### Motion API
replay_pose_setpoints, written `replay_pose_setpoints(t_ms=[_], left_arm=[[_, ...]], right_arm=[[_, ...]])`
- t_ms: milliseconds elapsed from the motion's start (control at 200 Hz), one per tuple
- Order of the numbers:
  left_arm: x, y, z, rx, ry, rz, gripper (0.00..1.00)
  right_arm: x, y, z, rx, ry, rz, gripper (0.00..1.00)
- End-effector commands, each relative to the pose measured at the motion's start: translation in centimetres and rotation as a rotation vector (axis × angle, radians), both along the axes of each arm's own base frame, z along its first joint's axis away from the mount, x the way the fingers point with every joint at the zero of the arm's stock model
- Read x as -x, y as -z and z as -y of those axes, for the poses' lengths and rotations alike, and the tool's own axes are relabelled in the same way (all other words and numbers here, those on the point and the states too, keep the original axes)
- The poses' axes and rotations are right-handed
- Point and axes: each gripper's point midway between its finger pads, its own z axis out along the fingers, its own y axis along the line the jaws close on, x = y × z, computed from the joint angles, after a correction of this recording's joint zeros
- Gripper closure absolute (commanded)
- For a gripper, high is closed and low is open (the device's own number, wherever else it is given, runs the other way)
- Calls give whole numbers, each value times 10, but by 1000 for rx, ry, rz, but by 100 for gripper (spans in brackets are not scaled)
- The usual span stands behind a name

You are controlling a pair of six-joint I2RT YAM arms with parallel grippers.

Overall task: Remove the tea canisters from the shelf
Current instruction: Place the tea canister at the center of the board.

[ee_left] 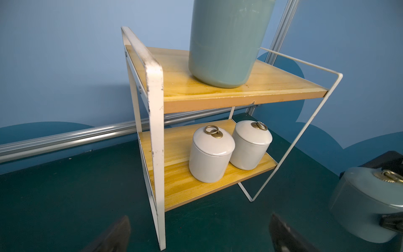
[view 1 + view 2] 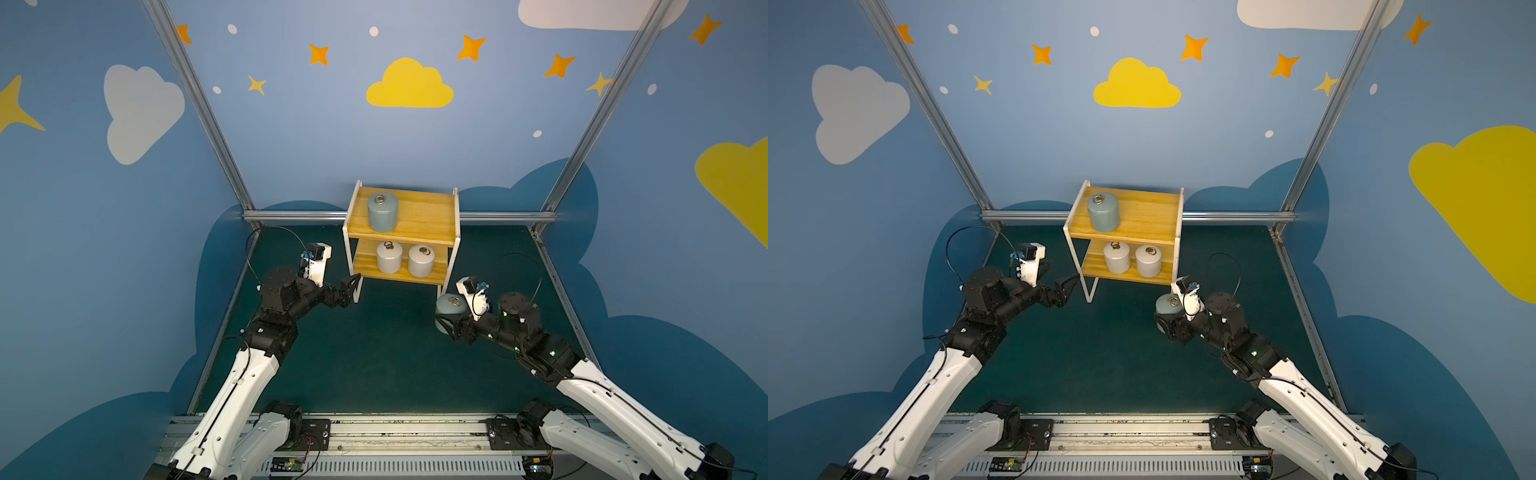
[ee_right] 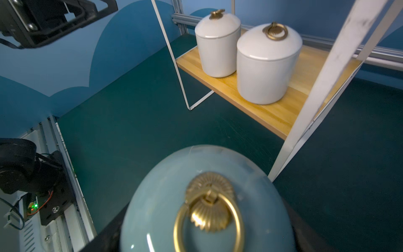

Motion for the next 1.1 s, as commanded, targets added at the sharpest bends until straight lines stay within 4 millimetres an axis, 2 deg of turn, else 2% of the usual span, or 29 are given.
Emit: replay_pose_setpoints(t_ms=[0, 260, 691, 856, 1096], left_arm=[[1, -5, 6, 16, 26, 22, 0], [5, -4, 6, 7, 30, 27, 0], [9, 0, 7, 13, 24, 23, 0], [11, 2, 7, 16, 22, 17, 0], [10, 4, 10, 15, 26, 10, 0]], right_arm=[[-2, -17, -4, -85, 33, 93, 42], [10, 29, -5, -33, 56, 83, 44], [15, 98, 20, -18, 204, 63, 47], [21, 114, 22, 12, 206, 52, 47], [24, 124, 24, 32, 216, 40, 47]])
